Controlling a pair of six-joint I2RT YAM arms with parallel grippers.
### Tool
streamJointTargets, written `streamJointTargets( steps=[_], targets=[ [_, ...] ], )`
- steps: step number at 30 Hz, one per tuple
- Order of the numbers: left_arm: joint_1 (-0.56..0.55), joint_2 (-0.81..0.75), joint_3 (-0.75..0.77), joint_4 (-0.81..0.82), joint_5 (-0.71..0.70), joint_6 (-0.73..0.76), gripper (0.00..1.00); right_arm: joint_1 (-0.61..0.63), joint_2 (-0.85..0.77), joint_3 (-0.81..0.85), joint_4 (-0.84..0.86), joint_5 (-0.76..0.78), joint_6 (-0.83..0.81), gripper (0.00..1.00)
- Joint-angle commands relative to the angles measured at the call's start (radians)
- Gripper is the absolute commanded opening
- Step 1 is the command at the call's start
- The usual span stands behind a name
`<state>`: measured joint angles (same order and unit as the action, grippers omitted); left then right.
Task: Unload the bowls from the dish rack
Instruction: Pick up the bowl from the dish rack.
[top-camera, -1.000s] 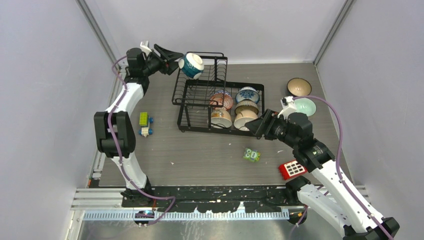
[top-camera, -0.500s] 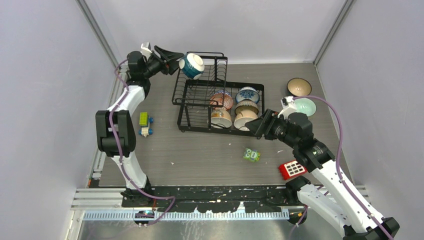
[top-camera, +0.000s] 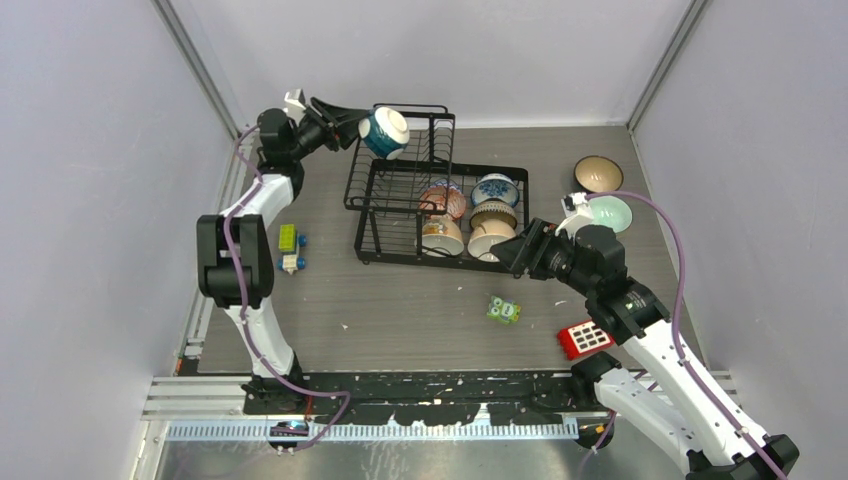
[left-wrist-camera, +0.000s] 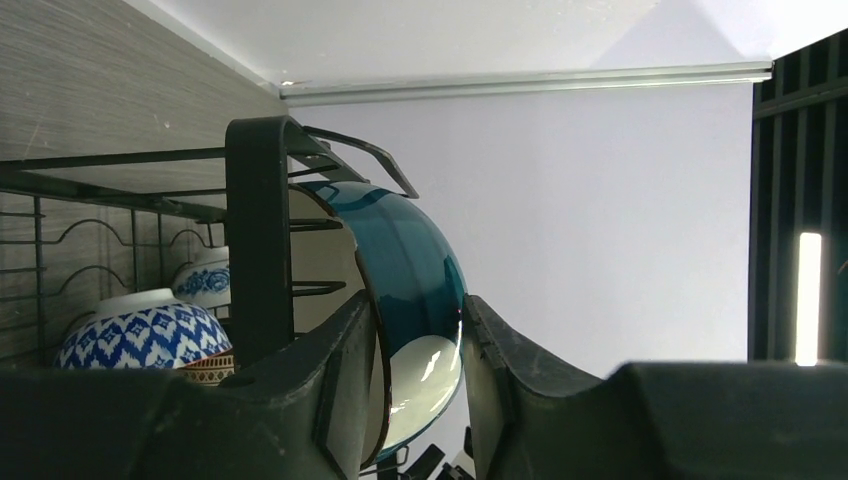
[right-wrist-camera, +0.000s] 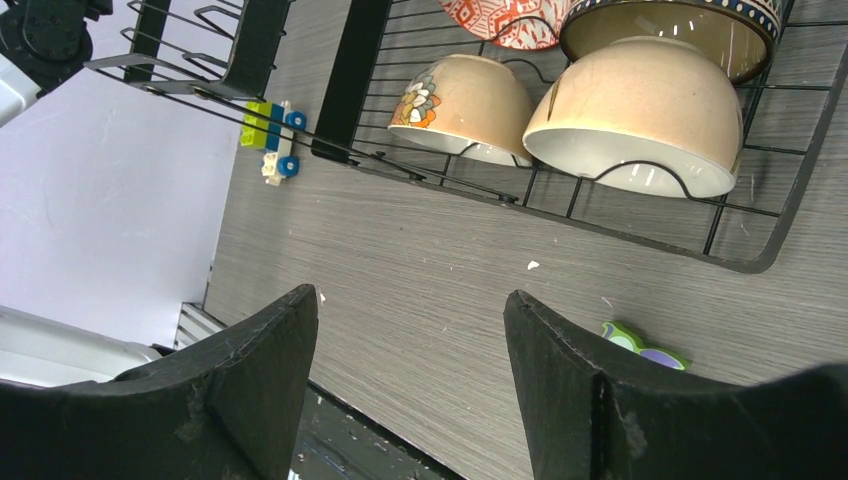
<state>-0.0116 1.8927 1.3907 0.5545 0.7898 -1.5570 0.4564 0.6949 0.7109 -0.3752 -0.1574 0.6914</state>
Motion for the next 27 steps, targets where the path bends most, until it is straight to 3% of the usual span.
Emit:
streamJointTargets(
  steps=[1,27],
  targets=[
    [0.007,0.01,-0.005,0.114,0.03,-0.04,0.36,0.003,0.005,0.023,0.022,0.018,-0.016,0.73],
    [-0.018,0.051,0.029,0.274,0.035,-0.155,0.0,0.004,0.017,0.028,0.021,0.024,-0.02,0.73]
  ],
)
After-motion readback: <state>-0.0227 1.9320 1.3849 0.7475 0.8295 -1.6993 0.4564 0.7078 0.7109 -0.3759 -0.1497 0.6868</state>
